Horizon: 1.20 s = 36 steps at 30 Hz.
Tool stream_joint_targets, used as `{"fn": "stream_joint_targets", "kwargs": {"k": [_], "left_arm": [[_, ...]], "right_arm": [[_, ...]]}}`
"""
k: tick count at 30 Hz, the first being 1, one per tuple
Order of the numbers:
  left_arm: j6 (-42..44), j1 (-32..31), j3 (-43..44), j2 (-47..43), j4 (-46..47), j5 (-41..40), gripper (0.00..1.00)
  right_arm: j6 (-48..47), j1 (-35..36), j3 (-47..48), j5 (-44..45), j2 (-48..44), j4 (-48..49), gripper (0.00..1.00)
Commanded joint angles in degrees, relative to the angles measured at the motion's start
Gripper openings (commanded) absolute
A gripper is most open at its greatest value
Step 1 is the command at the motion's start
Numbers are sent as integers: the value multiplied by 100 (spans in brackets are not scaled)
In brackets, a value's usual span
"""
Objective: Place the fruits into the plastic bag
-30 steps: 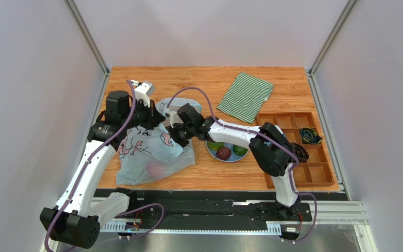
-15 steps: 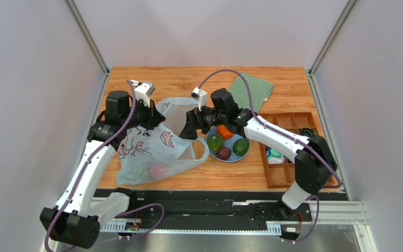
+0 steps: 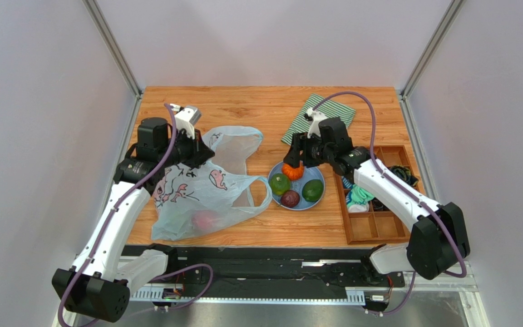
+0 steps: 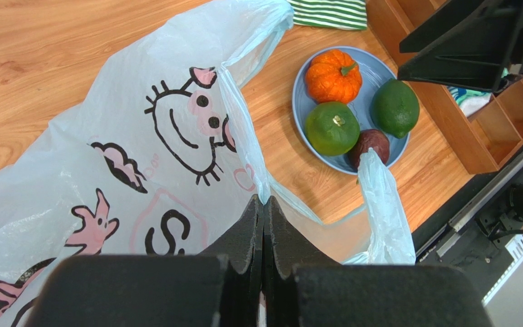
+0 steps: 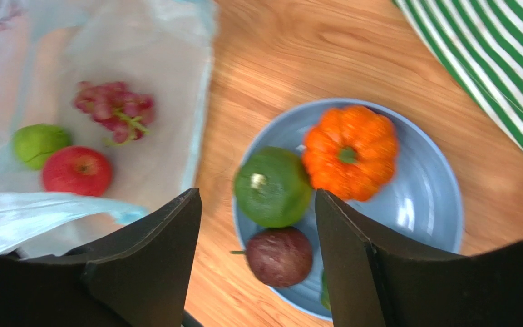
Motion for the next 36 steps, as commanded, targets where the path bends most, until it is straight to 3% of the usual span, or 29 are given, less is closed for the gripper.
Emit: {"fn": "stream_joint_targets", "kwargs": {"k": [1, 30, 36], "left_arm": [[22, 30, 141, 19, 89, -17, 0], [57, 30, 167, 72, 37, -70, 0], [57, 30, 176, 72, 28, -70, 0]], "right_arm": [[63, -8, -79, 1019, -17, -342, 65], [-95, -113, 597, 1179, 1583, -61, 48], [-104, -96, 685, 1223, 1671, -158, 34]]}}
